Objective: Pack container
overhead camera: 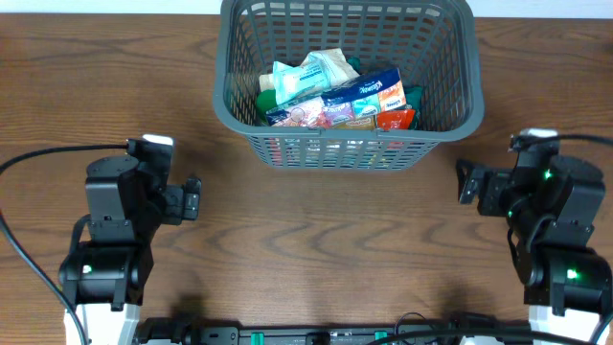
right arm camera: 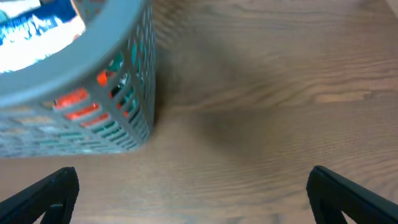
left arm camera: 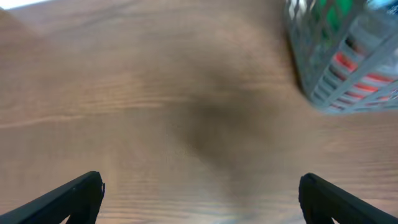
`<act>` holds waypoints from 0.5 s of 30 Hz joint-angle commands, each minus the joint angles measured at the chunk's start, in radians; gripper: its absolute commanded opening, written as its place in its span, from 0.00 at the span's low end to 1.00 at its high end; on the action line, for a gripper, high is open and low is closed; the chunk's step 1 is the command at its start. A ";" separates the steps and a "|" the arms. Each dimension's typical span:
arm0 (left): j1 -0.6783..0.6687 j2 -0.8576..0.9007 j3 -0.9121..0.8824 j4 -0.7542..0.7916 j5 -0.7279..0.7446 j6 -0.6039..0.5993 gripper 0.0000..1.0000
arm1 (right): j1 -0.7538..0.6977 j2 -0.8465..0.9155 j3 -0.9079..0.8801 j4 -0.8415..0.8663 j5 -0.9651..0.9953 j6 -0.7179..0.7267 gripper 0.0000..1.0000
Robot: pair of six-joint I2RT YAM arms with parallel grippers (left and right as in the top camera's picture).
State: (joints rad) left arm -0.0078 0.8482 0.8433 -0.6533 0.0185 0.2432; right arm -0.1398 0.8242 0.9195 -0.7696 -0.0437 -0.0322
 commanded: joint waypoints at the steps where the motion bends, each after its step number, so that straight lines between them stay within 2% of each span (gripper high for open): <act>1: 0.004 -0.005 0.000 0.020 -0.032 -0.005 0.98 | 0.007 -0.034 -0.030 0.006 0.014 -0.076 0.99; 15: 0.003 0.018 0.000 0.019 -0.031 -0.005 0.99 | 0.007 -0.033 -0.031 -0.099 0.010 -0.074 0.99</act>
State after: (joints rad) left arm -0.0078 0.8581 0.8364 -0.6380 -0.0010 0.2424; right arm -0.1398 0.7963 0.8944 -0.8577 -0.0437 -0.0910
